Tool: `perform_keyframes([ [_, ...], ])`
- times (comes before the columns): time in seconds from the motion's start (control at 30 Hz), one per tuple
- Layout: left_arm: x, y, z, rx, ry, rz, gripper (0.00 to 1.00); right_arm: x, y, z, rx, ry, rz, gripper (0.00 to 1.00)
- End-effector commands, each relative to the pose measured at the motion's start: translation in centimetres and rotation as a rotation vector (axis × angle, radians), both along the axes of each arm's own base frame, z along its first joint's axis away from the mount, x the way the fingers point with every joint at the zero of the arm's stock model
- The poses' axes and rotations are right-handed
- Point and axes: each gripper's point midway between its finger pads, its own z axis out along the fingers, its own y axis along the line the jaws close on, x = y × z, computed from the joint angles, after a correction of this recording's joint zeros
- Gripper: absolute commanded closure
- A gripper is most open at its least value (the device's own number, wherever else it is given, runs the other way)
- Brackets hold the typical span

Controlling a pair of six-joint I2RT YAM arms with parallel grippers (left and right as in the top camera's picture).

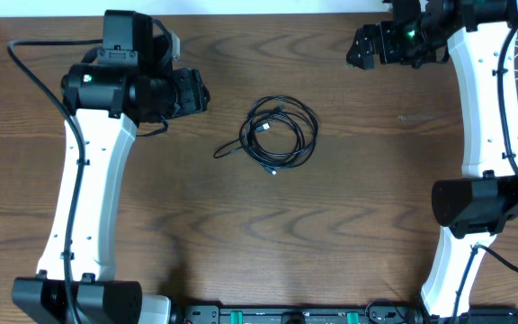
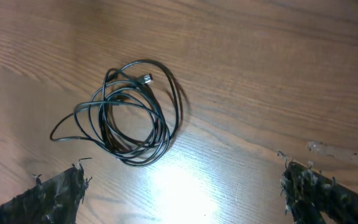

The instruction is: Untangle cables

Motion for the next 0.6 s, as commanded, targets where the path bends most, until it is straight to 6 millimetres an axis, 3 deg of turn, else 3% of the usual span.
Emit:
perform_keyframes([
  [0.0, 0.3, 0.2, -1.2, 0.017, 0.029, 0.000, 0.38, -0.2, 0.2, -0.7, 0.000, 0.023, 0.011, 0.01],
  [0.3, 1.9, -0.8, -4.8, 0.028, 0.086, -0.084, 0.38, -0.4, 0.2, -0.8, -0.001, 0.035, 0.012, 0.01],
  [0.43, 2.9, -4.9, -6.1, -0.086, 0.066, -0.272, 0.38, -0.5, 0.2, -0.8, -0.002, 0.039, 0.012, 0.01],
  [0.57, 4.2, -7.0, -8.3, -0.100, 0.070, -0.320, 0.38, -0.5, 0.2, -0.8, -0.002, 0.039, 0.012, 0.01],
])
